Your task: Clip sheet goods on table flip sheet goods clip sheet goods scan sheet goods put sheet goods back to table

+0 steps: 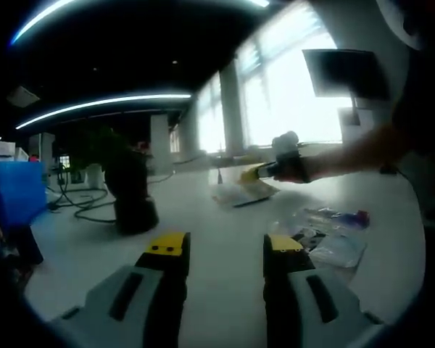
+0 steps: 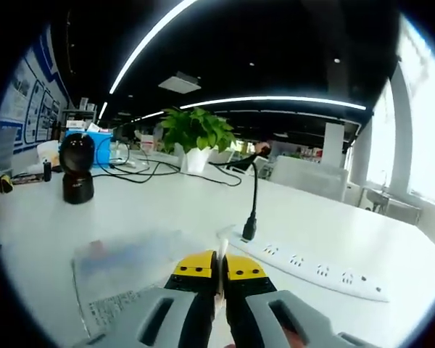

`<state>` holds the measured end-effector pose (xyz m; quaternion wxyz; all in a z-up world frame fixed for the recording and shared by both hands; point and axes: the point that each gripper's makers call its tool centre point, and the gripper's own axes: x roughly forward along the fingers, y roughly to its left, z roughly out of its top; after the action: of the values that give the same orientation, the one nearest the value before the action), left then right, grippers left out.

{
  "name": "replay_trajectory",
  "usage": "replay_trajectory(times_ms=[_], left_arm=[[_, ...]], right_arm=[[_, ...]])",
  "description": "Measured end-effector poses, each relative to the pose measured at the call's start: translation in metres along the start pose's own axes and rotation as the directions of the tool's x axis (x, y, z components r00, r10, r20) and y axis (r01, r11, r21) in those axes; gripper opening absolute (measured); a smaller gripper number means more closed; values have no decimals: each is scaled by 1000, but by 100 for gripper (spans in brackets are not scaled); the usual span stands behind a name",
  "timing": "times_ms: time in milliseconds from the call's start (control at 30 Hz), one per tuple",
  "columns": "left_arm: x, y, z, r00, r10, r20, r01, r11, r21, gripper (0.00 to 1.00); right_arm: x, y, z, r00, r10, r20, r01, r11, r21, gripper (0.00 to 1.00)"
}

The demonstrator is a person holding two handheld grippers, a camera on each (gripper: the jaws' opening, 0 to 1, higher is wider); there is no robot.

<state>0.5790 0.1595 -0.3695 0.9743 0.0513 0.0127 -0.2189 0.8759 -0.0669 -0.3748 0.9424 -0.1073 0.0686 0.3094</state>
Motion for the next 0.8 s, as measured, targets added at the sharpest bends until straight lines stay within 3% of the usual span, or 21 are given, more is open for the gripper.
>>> replay_trajectory(times_ms=[267,467,533,800], left_arm=[[1,0,-1,1000,2,-4,-2,1000,5,32],[0,0,0,1000,2,-3,-2,1000,5,32],[0,-1,0,1000,2,-3,-2,1000,6,32],[0,-2,1,1000,-2,2,2,1000,7,32]], right_arm=[[-2,-4,-5,1000,-26,-8,26,999,38,2],[-5,-13,-4,998,-61,-7,62,990,127,13],[-9,-15,-2,997,-79,0,78,987,141,12],[-18,-30,8,991,-135,20,132,986,105,18]])
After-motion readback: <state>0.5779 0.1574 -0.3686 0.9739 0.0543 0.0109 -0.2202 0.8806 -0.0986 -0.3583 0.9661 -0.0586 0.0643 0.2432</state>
